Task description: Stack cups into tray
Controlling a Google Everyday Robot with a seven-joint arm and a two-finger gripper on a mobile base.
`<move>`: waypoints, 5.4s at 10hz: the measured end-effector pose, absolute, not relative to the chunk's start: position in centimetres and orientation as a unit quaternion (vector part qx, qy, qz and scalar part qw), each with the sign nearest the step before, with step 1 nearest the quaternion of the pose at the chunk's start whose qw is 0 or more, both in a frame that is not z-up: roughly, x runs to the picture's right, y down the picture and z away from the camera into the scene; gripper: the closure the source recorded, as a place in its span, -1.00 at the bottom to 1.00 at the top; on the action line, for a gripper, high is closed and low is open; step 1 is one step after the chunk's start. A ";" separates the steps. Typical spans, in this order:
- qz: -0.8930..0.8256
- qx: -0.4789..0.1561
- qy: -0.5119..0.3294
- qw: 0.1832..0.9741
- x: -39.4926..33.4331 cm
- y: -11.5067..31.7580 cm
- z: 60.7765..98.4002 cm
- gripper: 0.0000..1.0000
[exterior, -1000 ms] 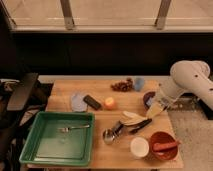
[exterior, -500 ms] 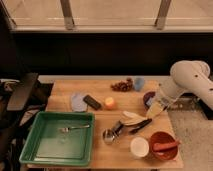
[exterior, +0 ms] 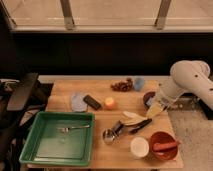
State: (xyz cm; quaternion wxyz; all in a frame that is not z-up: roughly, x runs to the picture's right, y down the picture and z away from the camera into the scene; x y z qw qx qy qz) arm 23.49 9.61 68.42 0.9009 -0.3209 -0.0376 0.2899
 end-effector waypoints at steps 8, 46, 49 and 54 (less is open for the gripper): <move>0.270 -0.320 -0.060 0.906 23.7 8.8 68.3 -0.26; 0.238 -0.207 -0.104 0.943 21.7 -1.3 91.2 -0.26; 0.238 -0.208 -0.095 0.944 22.2 -1.5 92.3 -0.26; 0.257 -0.212 -0.088 0.939 23.2 -0.6 94.2 -0.26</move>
